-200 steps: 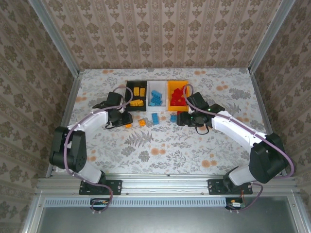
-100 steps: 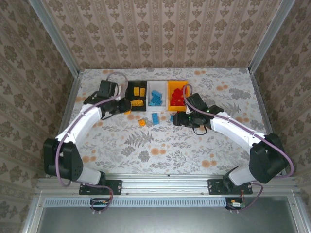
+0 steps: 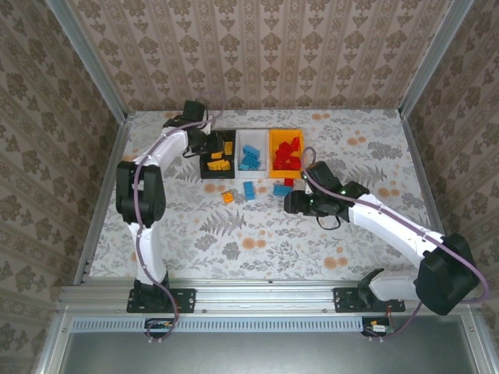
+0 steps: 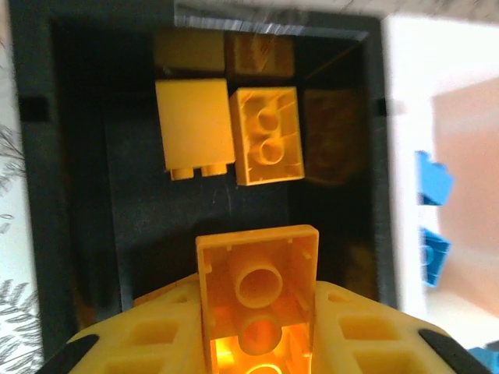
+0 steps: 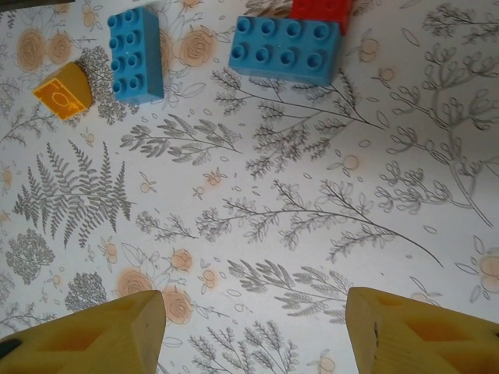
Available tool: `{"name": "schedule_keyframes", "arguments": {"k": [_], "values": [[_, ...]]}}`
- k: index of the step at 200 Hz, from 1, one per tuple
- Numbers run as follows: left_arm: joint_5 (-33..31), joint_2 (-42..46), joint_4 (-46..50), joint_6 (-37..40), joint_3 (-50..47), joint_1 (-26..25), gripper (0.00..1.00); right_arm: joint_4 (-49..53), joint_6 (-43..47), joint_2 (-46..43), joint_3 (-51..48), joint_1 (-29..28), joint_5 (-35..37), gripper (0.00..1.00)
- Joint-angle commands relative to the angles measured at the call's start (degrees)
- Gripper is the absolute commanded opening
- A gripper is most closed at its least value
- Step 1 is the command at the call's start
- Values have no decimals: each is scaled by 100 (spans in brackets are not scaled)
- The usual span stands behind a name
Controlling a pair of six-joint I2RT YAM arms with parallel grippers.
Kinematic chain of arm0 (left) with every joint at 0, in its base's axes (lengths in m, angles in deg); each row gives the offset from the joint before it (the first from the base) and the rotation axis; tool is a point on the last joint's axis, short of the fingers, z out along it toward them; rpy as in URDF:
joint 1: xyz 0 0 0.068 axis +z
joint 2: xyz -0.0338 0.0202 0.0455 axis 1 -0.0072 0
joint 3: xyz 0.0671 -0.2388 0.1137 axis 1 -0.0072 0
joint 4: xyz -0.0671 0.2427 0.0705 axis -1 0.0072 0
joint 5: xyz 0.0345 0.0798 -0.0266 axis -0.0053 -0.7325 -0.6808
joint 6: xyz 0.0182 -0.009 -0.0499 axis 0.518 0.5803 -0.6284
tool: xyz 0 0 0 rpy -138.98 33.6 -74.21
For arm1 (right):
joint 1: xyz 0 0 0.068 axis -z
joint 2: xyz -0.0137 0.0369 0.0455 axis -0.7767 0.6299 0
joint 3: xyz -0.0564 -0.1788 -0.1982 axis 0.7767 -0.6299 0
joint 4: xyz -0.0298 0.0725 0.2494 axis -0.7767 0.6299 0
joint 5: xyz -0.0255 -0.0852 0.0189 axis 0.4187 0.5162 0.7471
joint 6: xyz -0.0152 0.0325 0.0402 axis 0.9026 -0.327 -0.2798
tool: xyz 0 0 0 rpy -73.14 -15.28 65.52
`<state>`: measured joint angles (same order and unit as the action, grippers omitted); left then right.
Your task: Sort the legos into containers by color
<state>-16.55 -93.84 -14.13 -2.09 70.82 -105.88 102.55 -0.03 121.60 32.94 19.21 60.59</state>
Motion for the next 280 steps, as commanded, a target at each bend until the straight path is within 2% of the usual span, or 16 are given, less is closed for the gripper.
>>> {"name": "schedule_keyframes", "arguments": {"k": [1, 48, 84, 151, 197, 237, 280], "values": [[145, 35, 279, 57, 315, 19, 40, 272, -70, -156, -198, 54, 240, 65], [72, 386, 279, 39, 78, -1, 61, 116, -62, 21, -134, 91, 89, 66], [114, 968, 212, 24, -319, -3, 69, -17, -86, 142, -142, 91, 36, 66], [130, 2786, -359, -209, -2521, -96, 77, -327, -114, 617, -527, 107, 13, 70], [-145, 3733, -652, -595, -3929, -504, 85, -575, -154, 895, -585, 107, -75, 70], [-359, 3835, -849, -841, -4476, -921, 90, -632, -119, 991, -576, 105, -143, 70], [-553, 3375, -938, -945, -4376, -1320, 91, -643, -101, 915, -652, 107, -142, 70]]}}
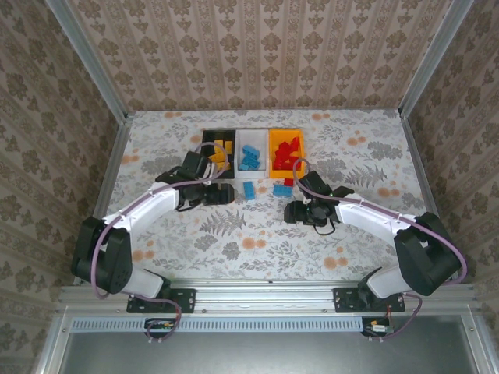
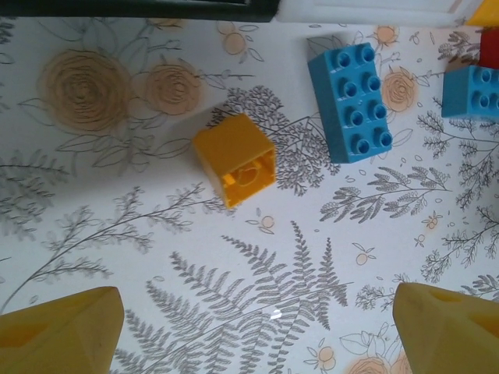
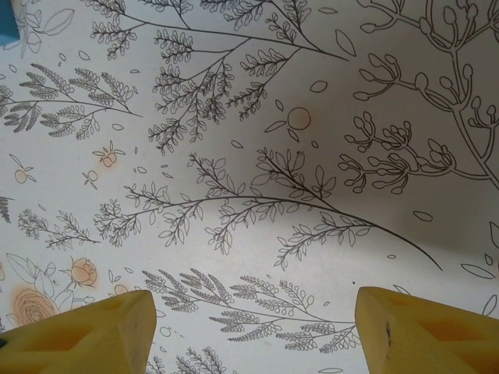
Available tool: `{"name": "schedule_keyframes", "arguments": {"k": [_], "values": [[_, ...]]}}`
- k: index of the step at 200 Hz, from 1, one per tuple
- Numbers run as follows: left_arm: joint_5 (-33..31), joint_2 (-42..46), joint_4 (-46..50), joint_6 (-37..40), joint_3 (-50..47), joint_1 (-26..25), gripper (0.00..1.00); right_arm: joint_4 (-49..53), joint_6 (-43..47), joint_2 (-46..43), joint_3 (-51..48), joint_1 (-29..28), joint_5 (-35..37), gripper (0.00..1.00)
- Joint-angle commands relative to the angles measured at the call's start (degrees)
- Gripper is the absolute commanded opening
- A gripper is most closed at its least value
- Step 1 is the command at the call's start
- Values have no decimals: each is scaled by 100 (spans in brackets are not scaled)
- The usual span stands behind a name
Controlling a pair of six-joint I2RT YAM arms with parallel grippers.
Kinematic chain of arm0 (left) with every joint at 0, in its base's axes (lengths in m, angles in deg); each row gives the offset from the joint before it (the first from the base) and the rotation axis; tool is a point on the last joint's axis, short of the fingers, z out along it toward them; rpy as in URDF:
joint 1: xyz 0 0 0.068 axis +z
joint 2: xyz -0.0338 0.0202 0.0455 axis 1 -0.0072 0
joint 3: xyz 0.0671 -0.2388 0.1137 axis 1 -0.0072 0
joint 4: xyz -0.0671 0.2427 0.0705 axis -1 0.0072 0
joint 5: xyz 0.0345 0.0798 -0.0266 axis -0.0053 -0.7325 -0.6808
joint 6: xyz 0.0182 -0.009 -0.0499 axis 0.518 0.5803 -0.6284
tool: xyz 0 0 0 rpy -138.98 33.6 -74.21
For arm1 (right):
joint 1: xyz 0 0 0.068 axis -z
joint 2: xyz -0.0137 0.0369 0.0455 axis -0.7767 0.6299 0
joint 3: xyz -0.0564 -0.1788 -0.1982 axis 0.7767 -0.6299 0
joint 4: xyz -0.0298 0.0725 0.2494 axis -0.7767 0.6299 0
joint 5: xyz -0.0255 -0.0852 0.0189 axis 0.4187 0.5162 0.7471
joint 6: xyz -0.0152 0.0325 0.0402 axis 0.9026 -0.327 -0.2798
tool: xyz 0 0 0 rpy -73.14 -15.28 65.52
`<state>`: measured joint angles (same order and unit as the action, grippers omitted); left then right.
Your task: Sort the legos into containers by color
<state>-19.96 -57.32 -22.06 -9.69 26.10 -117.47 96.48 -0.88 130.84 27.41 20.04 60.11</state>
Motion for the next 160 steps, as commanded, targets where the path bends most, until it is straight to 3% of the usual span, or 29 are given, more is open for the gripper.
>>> {"name": "schedule_keyframes", "arguments": {"k": [1, 40, 160], "values": [[-219, -291, -138, -188, 108, -168, 91, -30, -16, -10, -101, 24, -92, 70], [-444, -884, 44, -164, 478, -325, 89, 3, 29, -55, -119, 43, -50, 70], [-1004, -2142, 475, 149, 1366, -447, 68, -121, 72, 289, 48, 59, -180, 70]]}}
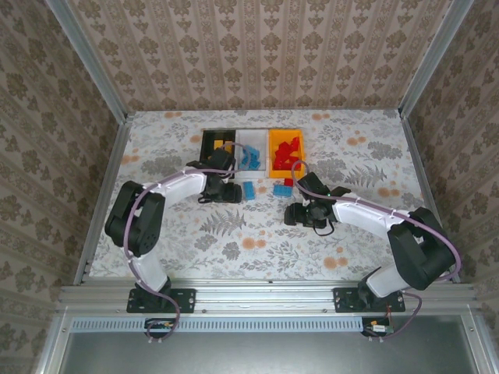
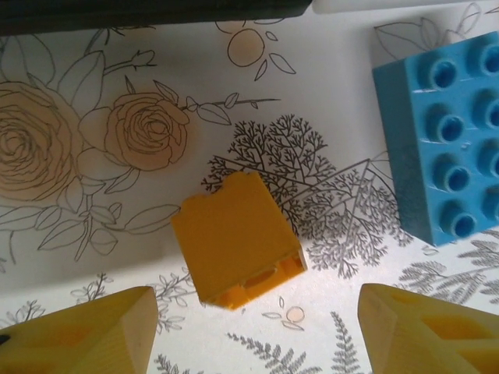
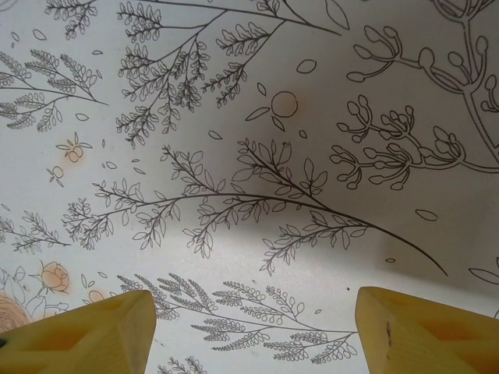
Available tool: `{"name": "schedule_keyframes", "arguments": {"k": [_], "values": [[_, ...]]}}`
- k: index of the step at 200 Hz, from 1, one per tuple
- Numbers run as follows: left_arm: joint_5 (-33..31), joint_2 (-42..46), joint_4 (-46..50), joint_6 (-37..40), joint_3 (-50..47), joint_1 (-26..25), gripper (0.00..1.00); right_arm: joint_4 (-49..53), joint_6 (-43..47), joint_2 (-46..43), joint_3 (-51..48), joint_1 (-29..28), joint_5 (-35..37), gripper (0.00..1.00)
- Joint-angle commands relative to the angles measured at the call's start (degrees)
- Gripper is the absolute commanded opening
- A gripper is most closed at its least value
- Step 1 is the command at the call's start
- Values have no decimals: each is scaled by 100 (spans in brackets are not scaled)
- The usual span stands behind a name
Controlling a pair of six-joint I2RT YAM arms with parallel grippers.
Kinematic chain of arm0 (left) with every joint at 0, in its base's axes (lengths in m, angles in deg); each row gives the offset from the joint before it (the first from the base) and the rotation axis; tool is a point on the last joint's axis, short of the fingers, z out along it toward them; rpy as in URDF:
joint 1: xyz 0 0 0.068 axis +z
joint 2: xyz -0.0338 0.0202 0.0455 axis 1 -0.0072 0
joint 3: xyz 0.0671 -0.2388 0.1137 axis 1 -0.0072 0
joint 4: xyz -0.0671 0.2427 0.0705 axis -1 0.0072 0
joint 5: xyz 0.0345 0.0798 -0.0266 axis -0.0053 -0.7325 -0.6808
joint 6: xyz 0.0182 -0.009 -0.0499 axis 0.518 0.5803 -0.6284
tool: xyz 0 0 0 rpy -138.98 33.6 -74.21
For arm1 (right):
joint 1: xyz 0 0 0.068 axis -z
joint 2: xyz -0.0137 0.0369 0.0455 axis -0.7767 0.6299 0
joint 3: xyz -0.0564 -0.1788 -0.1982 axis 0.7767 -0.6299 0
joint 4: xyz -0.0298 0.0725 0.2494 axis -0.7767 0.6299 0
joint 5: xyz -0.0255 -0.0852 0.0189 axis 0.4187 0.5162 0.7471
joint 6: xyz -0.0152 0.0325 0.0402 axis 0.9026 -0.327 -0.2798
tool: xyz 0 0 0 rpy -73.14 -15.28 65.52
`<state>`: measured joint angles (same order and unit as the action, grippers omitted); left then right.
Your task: Sort the legos into containers by color
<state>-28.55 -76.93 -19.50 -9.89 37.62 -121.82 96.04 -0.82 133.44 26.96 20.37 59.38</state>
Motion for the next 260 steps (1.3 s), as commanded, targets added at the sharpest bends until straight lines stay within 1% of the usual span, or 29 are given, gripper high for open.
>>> {"name": "schedule_keyframes", "arguments": {"k": [1, 37, 48, 81, 92, 97, 103, 141, 184, 219, 238, 244, 247, 260], "values": [[-147, -190, 219, 174, 228, -12, 68, -82, 70, 33, 85, 27, -107, 70], [-158, -507, 220, 212, 442, -12, 67, -95, 56, 56, 80, 22, -123, 70], [-173, -556, 216, 208, 477, -12, 65, -99, 46, 57, 82, 27, -134, 70], [-189, -602, 140, 215, 445, -12, 50, -108, 17, 53, 75, 26, -150, 70], [-180, -594, 140, 215, 429, -12, 40, -113, 13, 65, 70, 22, -164, 70], [-176, -576, 132, 218, 420, -12, 37, -121, -3, 65, 76, 27, -178, 70], [-166, -544, 131, 217, 400, -12, 35, -123, -10, 68, 74, 27, -188, 70], [-198, -169, 231, 244, 259, 5, 34, -135, -49, 25, 67, 18, -221, 70], [-189, 688, 581, 293, 119, 101, 34, -124, -62, 2, 50, 18, -211, 70], [-160, 1328, 766, 522, 365, 315, 35, -221, -106, 123, 65, -13, -250, 70], [-87, 1264, 778, 751, 727, 565, 36, -262, -119, 223, 103, -50, -281, 70], [-50, 1151, 819, 813, 901, 579, 36, -267, -126, 243, 120, -65, -290, 70], [-38, 1087, 845, 846, 988, 743, 36, -270, -128, 252, 126, -69, -290, 70], [13, 754, 928, 987, 1393, 896, 36, -276, -145, 255, 120, -101, -290, 70]]}}
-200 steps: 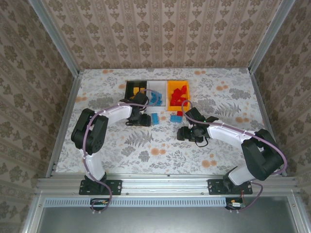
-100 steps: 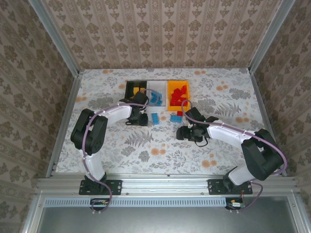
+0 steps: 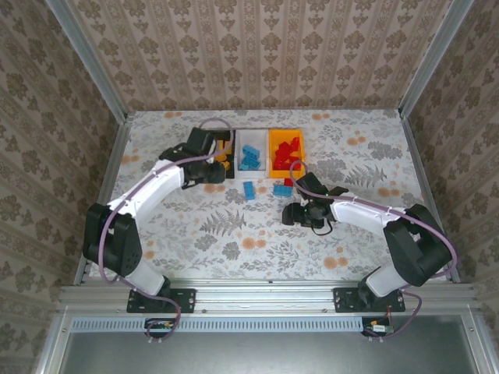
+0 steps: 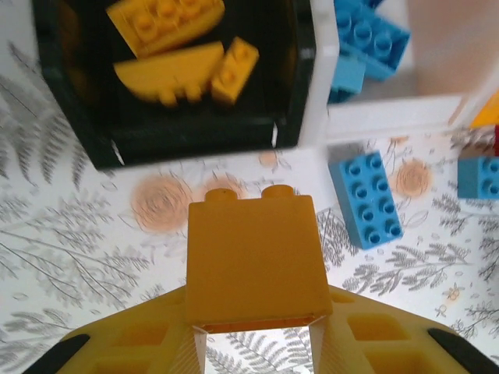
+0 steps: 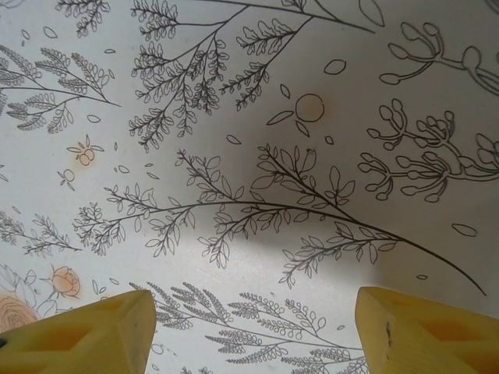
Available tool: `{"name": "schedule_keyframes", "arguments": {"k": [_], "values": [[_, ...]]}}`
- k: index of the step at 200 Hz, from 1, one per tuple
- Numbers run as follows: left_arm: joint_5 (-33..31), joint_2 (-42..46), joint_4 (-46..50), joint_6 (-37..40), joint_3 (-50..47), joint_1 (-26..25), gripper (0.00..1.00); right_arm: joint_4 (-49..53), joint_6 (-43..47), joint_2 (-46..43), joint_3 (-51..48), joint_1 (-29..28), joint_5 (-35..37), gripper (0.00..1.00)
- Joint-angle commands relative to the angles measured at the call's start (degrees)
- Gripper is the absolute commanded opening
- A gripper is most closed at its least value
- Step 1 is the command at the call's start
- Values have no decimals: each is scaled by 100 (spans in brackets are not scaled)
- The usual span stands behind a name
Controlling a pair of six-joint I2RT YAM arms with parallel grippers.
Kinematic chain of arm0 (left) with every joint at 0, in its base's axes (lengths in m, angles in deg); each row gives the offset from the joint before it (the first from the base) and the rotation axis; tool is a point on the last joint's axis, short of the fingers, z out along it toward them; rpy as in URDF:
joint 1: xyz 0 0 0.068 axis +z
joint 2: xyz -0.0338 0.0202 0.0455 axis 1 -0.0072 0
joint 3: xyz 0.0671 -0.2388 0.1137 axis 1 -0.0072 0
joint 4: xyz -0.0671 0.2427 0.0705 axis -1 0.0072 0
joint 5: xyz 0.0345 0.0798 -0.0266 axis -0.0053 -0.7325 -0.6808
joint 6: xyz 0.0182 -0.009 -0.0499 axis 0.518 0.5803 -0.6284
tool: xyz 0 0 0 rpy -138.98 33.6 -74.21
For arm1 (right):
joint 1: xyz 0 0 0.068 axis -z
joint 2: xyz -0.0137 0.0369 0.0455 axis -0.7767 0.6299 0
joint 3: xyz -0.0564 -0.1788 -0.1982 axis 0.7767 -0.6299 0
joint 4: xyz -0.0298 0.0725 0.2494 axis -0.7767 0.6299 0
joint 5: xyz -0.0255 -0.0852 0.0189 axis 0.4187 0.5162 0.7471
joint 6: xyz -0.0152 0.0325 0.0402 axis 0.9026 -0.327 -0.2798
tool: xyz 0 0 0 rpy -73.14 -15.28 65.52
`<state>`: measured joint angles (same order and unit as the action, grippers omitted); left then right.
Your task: Sort the legos into containers by color
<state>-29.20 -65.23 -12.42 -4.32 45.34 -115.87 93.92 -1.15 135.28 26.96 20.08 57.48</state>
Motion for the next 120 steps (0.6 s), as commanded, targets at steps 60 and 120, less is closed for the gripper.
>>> {"name": "schedule_keyframes", "arguments": {"k": [60, 120], "values": [[193, -2080, 410, 764, 2131, 613, 38, -76, -164, -100, -185, -85, -18, 70], [242, -2611, 390, 751, 2476, 632, 60, -61, -196, -171, -282, -86, 12, 70]]}}
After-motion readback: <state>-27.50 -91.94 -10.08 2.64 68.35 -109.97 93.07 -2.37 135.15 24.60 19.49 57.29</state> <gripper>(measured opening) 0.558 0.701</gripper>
